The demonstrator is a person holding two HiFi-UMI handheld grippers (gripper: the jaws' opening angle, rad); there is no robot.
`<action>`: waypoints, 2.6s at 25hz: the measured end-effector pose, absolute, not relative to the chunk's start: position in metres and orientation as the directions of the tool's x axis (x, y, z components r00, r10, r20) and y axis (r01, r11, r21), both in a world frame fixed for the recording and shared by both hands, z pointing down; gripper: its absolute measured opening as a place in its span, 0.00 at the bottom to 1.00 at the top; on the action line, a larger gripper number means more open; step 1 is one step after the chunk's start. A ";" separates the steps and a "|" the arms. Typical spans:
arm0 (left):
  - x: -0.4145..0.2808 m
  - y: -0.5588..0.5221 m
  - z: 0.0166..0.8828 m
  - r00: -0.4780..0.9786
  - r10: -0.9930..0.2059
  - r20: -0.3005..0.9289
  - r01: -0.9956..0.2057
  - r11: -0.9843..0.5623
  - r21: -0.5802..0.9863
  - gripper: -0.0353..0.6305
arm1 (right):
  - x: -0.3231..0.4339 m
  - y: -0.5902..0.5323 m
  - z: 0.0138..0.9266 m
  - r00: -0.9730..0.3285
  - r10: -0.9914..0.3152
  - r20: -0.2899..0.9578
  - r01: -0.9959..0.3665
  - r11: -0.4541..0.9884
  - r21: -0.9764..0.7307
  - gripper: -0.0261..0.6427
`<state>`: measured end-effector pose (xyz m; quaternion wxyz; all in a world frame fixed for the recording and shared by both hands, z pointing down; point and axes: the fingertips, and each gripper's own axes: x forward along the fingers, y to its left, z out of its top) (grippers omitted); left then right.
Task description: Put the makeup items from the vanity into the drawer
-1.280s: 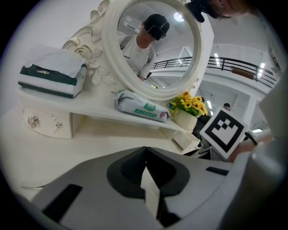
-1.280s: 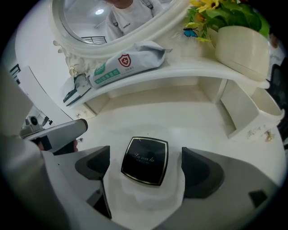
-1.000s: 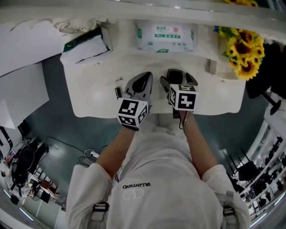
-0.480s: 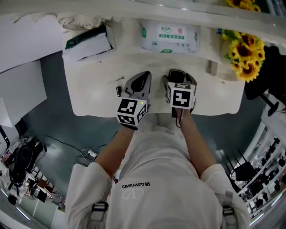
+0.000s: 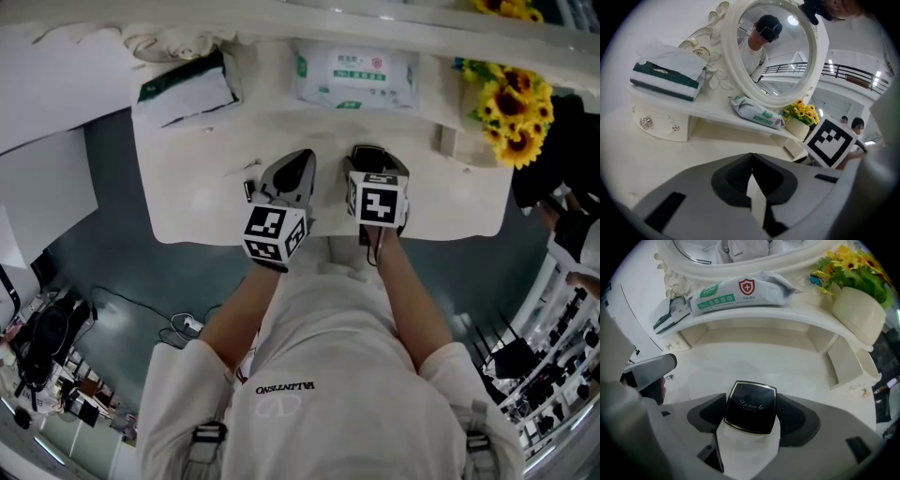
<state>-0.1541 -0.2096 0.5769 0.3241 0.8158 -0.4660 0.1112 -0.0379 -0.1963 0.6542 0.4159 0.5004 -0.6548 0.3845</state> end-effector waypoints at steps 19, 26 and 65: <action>-0.114 -0.203 0.564 0.601 -0.637 0.482 -0.794 -0.407 0.452 0.06 | -0.016 -0.192 0.619 -0.169 -0.423 0.890 -0.982 0.153 -0.114 0.55; -0.084 -0.200 0.546 0.639 -0.623 0.452 -0.765 -0.452 0.458 0.06 | 0.007 -0.191 0.598 -0.170 -0.477 0.862 -0.985 0.114 -0.131 0.55; 0.105 -0.226 0.509 0.622 -0.652 0.434 -0.781 -0.475 0.406 0.06 | 0.209 -0.239 0.541 -0.226 -0.554 0.802 -0.974 0.142 -0.176 0.55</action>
